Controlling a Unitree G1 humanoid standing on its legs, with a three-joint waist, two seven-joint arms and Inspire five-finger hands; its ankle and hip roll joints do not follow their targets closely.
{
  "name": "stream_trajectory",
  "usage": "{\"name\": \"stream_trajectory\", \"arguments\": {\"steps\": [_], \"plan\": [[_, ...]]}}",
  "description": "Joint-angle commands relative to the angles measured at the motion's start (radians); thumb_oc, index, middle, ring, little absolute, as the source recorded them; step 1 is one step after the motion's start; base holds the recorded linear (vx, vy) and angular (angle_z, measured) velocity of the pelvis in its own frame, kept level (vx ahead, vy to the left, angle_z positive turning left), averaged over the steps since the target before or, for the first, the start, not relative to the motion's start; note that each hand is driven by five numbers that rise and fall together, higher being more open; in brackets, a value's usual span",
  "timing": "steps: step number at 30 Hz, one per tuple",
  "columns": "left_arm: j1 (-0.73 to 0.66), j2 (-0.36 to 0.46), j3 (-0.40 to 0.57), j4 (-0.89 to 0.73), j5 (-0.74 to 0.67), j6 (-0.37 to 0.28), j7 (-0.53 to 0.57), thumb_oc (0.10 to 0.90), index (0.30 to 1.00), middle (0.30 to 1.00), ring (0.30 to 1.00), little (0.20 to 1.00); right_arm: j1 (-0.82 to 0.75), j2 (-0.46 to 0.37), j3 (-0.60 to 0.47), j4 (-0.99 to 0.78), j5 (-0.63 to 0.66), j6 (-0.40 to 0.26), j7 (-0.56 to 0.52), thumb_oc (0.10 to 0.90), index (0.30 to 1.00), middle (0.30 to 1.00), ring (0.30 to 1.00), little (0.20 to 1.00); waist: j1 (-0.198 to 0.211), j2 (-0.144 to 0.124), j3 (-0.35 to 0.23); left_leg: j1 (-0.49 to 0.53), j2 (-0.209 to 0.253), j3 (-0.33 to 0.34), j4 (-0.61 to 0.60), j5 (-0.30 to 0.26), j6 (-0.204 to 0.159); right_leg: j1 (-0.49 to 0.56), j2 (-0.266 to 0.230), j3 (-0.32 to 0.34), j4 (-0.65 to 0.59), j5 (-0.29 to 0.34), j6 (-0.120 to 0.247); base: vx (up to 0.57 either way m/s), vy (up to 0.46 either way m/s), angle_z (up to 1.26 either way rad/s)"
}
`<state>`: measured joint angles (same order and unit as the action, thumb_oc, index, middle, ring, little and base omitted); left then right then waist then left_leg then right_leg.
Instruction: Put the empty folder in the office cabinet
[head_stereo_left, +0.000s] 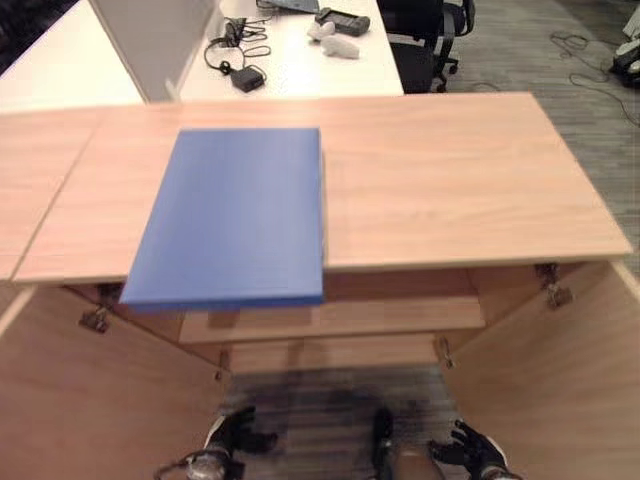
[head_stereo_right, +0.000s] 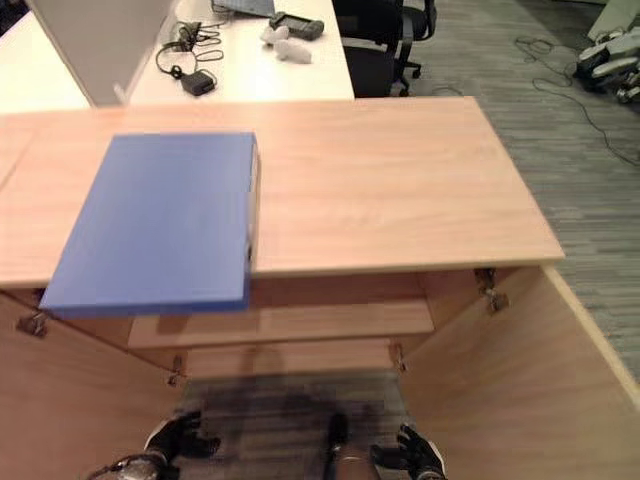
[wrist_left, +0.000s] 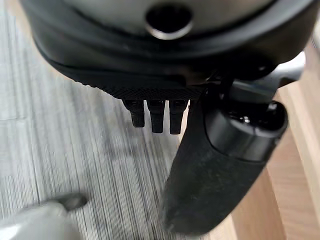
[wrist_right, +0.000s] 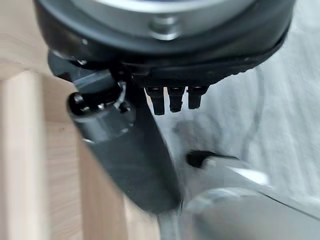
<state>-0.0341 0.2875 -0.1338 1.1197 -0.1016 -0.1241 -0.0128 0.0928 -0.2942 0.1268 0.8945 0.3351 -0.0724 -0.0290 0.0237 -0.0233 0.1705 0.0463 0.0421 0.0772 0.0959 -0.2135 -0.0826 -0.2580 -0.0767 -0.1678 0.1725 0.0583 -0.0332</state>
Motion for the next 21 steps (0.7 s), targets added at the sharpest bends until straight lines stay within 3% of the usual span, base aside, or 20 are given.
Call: {"name": "stream_trajectory", "arguments": {"steps": [1, 5, 9, 15, 21], "plan": [[0.000, 0.059, 0.003, 0.000, 0.025, -0.032, 0.013, 0.800, 0.900, 0.900, 0.900, 0.900, -0.029, -0.021, -0.035, -0.052, 0.001, -0.050, -0.002, 0.800, 0.900, 0.900, 0.900, 0.900, -0.013, 0.022, 0.018, -0.005, -0.050, -0.026, -0.101, 0.162, 0.060, 0.071, -0.077, 0.182, -0.047, 0.025, 0.225, 0.18, -0.109, 0.16], [0.015, 0.057, 0.006, 0.017, 0.039, -0.034, 0.008, 0.800, 0.900, 0.900, 0.900, 0.900, -0.008, -0.023, -0.033, -0.064, -0.002, -0.047, 0.010, 0.800, 0.900, 0.900, 0.900, 0.900, -0.018, 0.014, -0.011, 0.028, -0.054, -0.056, -0.097, 0.136, 0.054, 0.127, -0.088, 0.269, -0.101, 0.042, 0.224, 0.12, -0.086, 0.47], [0.028, 0.053, 0.009, 0.029, 0.046, -0.031, 0.009, 0.800, 0.900, 0.900, 0.900, 0.900, 0.012, -0.029, -0.029, -0.068, -0.012, -0.042, 0.018, 0.800, 0.900, 0.900, 0.900, 0.900, -0.011, 0.015, -0.035, 0.051, -0.043, -0.071, -0.113, 0.137, 0.043, 0.183, -0.099, 0.240, -0.158, 0.043, 0.214, 0.09, -0.116, 0.09], [0.050, 0.019, 0.027, 0.033, 0.021, -0.025, 0.020, 0.800, 0.900, 0.900, 0.900, 0.900, 0.026, -0.041, -0.011, -0.049, -0.033, -0.034, 0.021, 0.800, 0.900, 0.900, 0.900, 0.900, 0.015, 0.016, -0.070, 0.097, 0.011, -0.088, -0.149, 0.157, 0.001, 0.299, -0.071, 0.167, -0.252, 0.023, 0.192, 0.07, -0.137, 0.18], [0.060, 0.003, 0.004, 0.019, 0.024, -0.024, 0.013, 0.800, 0.900, 0.900, 0.900, 0.900, 0.020, -0.047, -0.010, -0.025, -0.026, -0.036, 0.020, 0.800, 0.900, 0.900, 0.900, 0.900, 0.028, 0.015, -0.066, 0.101, 0.031, -0.091, -0.119, 0.149, -0.013, 0.338, -0.055, 0.155, -0.260, 0.005, 0.179, 0.00, -0.053, -0.01]]}}
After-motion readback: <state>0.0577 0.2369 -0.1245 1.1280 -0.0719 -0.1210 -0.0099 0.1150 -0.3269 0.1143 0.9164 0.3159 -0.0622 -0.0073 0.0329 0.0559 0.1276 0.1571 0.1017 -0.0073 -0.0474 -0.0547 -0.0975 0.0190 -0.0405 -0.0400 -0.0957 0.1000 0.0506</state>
